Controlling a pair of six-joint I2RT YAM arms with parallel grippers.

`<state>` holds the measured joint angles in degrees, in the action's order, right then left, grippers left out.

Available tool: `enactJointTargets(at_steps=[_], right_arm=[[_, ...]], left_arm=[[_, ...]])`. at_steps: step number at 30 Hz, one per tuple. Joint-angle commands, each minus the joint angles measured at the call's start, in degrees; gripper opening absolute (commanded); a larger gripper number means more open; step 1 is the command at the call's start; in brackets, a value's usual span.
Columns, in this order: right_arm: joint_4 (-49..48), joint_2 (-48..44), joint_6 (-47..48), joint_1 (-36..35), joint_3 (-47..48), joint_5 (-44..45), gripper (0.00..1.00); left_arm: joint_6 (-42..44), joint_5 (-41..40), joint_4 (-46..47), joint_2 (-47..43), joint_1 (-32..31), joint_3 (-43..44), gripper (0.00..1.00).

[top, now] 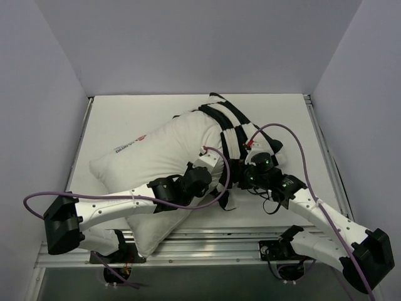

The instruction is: Remove the pillowcase from the pillow

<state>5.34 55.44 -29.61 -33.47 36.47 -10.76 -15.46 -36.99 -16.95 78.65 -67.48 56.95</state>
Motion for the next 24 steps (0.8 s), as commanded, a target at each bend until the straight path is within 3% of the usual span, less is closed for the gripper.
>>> enactJointTargets(at_steps=[1, 7, 10, 12, 16, 17, 19, 24], right_arm=[[-7.00, 1.86, -2.21, -2.29, -1.31, 4.87, 0.92], [-10.97, 7.83, -2.12, -4.23, -1.49, 7.33, 0.90], [-12.11, 10.30, -1.07, -4.49, -0.96, 8.12, 0.82], [-12.55, 11.35, -0.63, -4.49, -0.44, 9.71, 0.65], [-8.26, 13.02, 0.07, -3.27, 5.86, 15.23, 0.05], [-6.59, 13.55, 0.51, -2.31, 7.72, 16.38, 0.00], [-1.67, 13.64, 1.21, 0.85, 13.15, 17.97, 0.00], [4.92, 13.90, 1.31, 18.24, 23.72, 15.51, 0.00]], left_arm=[[-2.29, 0.87, -0.89, -2.53, 1.13, -0.52, 0.02], [-2.73, 0.43, -2.03, -6.04, 1.21, -0.69, 0.02], [-2.73, -0.10, -3.43, -7.54, 1.91, -0.35, 0.02], [-2.73, -0.88, -4.66, -8.34, 2.35, 0.35, 0.02], [-1.68, -1.68, -8.26, -10.79, 5.68, 2.28, 0.02], [-1.59, -1.59, -9.58, -10.97, 9.00, 4.81, 0.02], [1.03, -1.33, -12.83, -10.72, 13.23, 7.90, 0.02], [5.79, -1.59, -17.58, -9.13, 25.01, 18.17, 0.02]])
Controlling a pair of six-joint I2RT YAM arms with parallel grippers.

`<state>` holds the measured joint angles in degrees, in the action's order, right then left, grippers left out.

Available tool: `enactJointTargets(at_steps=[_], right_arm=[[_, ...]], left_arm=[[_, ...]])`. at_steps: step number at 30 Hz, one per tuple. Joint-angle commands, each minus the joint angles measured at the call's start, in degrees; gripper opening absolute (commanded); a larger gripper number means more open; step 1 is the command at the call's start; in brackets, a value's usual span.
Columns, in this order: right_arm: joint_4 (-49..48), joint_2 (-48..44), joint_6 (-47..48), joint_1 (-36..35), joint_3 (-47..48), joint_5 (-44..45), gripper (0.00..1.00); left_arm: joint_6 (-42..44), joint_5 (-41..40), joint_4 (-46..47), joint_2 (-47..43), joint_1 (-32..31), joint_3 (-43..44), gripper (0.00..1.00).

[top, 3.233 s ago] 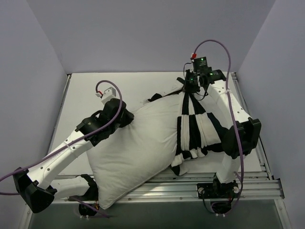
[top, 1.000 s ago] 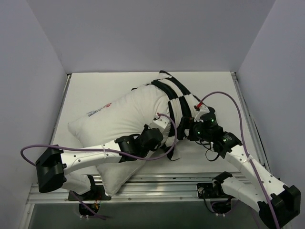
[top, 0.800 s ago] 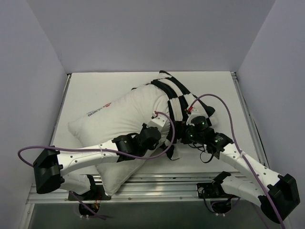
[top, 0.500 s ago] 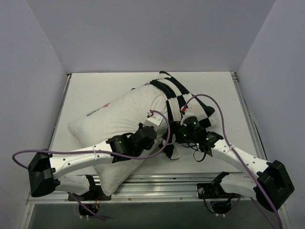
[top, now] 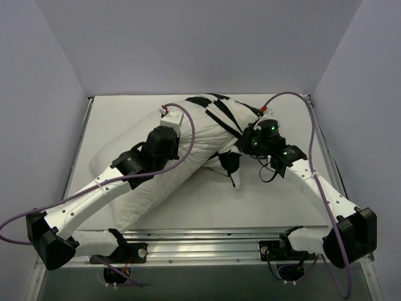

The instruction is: Remove the pillowcase from the pillow

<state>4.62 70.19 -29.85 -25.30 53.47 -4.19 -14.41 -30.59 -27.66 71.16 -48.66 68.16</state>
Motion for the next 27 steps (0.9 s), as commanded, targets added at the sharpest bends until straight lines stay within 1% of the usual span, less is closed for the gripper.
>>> enactJointTargets(at_steps=[1, 2, 3, 7, 9, 11, 15, 18, 22, 26, 27], right_arm=[[6.36, -0.76, 1.37, 12.36, 8.39, 8.06, 0.00], [7.23, -0.59, 0.85, 14.55, 9.88, 7.44, 0.00], [7.42, -0.58, 0.41, 18.58, 12.07, 6.83, 0.00], [7.16, 0.20, -2.67, 26.86, 16.22, 1.39, 0.00], [6.54, 0.91, -3.81, 29.76, 18.49, -0.20, 0.00], [6.80, 1.69, -4.17, 31.18, 20.43, -1.35, 0.00], [8.03, 2.23, -4.17, 34.96, 25.09, -2.23, 0.00], [8.56, 2.23, -3.82, 40.22, 27.90, -5.48, 0.00], [10.13, 2.49, -3.38, 44.44, 30.02, -9.43, 0.00], [11.11, 2.23, -2.85, 45.78, 31.42, -11.02, 0.00], [11.20, 2.14, -2.68, 45.78, 31.78, -11.11, 0.00]], left_arm=[[5.18, -8.17, -7.32, -1.63, 7.26, 8.12, 0.02], [5.36, -8.17, -7.58, -1.81, 7.96, 8.91, 0.02], [5.54, -8.17, -7.76, -1.98, 9.02, 9.70, 0.02], [5.54, -8.43, -8.99, -3.91, 11.31, 12.96, 0.02], [5.89, -8.87, -10.74, -4.18, 12.45, 14.36, 0.02], [6.50, -9.40, -11.89, -4.53, 13.77, 16.91, 0.02], [8.26, -13.08, -13.82, -6.81, 15.26, 19.29, 0.02], [8.88, -12.83, -13.74, -8.83, 17.72, 17.80, 0.02], [7.21, -12.04, -14.79, -10.24, 19.13, 13.76, 0.02], [4.84, -11.69, -14.53, -13.84, 20.27, 7.79, 0.02], [4.49, -11.25, -14.44, -14.29, 20.62, 7.43, 0.02]])
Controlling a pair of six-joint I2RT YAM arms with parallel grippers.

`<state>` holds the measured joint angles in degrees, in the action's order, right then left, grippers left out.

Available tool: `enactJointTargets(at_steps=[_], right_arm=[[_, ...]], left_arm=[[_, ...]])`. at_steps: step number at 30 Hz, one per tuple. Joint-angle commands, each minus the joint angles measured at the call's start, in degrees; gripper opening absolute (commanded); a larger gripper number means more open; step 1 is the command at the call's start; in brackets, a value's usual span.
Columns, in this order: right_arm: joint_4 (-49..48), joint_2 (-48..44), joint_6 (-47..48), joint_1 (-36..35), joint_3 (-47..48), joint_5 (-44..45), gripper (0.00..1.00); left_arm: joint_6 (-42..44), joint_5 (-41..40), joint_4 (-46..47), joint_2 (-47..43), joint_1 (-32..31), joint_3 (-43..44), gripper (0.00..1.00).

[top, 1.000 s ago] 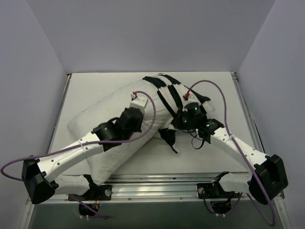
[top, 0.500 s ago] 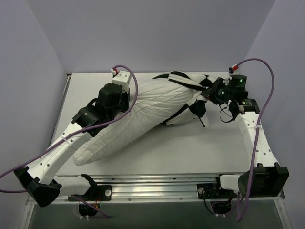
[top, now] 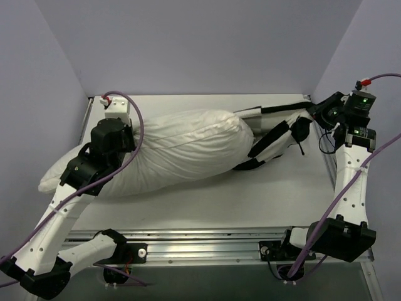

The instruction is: Remove the pillowcase from the pillow

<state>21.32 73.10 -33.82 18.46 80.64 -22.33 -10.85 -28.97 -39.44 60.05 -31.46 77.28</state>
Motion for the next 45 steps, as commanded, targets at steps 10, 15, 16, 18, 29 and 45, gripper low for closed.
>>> enactJointTargets(at_steps=[10, 15, 16, 18, 29, 45], right_arm=[[-1.64, 1.33, 5.17, 2.11, 17.78, 8.43, 0.00], [-4.18, 7.31, 3.51, 2.11, 25.87, 3.54, 0.00], [-5.75, 10.19, 2.20, 1.93, 29.10, 1.52, 0.00], [-9.60, 13.80, 1.13, 1.32, 32.37, -3.85, 0.00], [-34.66, 22.17, -9.24, -3.08, 44.00, -18.01, 0.00], [-21.18, -10.75, 0.42, -9.76, -14.35, -18.19, 0.45]], left_arm=[[2.15, -13.12, -1.34, 1.46, 4.57, 10.60, 0.02], [4.78, -13.13, 1.12, 9.72, 5.53, 16.93, 0.02], [5.14, -12.95, 2.34, 10.95, 5.97, 18.86, 0.02], [6.19, -12.87, 3.84, 15.43, 6.67, 20.89, 0.02], [8.57, -11.20, 9.91, 22.13, 9.67, 28.72, 0.02], [-4.09, -2.23, -4.30, -6.95, 8.61, 2.53, 0.96]])
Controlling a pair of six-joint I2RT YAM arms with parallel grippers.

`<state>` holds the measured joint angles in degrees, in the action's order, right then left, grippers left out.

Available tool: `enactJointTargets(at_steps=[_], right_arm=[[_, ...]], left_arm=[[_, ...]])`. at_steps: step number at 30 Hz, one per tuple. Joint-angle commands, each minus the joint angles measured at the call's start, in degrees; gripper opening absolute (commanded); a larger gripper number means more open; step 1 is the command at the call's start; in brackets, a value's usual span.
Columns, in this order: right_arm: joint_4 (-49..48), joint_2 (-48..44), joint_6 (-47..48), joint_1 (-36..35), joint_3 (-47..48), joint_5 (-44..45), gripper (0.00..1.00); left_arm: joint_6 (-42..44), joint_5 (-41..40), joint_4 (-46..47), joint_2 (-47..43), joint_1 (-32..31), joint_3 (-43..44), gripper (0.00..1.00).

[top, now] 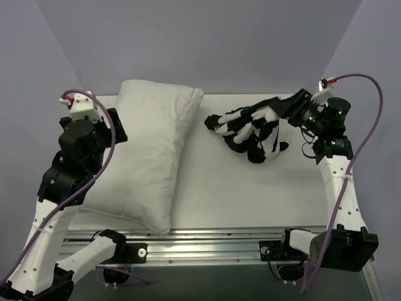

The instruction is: Remove the pillowcase from the pillow

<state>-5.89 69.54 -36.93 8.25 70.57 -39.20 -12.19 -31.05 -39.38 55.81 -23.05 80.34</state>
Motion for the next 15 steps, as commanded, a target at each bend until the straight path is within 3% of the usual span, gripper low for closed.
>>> enactJointTargets(at_steps=[1, 4, 7, 9, 13, 15], right_arm=[[9.81, -8.79, 6.40, 0.10, -6.12, -1.06, 0.57], [22.74, -13.63, 14.30, -3.84, -4.66, 7.37, 0.79], [31.36, -17.59, 18.72, -7.10, -1.93, 18.60, 0.89], [35.06, -20.13, 21.98, -10.96, 0.88, 25.63, 0.92], [36.91, -24.53, 23.30, -15.54, 2.03, 49.32, 0.99], [37.18, -26.64, 23.22, -17.38, 2.12, 55.52, 1.00]], left_arm=[[-3.19, -0.41, -5.87, -4.73, 0.20, -0.36, 0.98], [-3.72, -0.24, -11.50, -7.98, 0.28, 1.49, 0.94], [-3.72, -0.24, -16.42, -10.89, 0.28, 3.24, 0.94], [-4.42, -0.50, -19.58, -12.21, 0.28, 4.21, 0.94], [-5.04, 0.46, -22.93, -16.25, 0.28, 4.92, 0.94], [-5.39, 0.03, -25.38, -17.31, 0.28, 5.79, 0.94]])
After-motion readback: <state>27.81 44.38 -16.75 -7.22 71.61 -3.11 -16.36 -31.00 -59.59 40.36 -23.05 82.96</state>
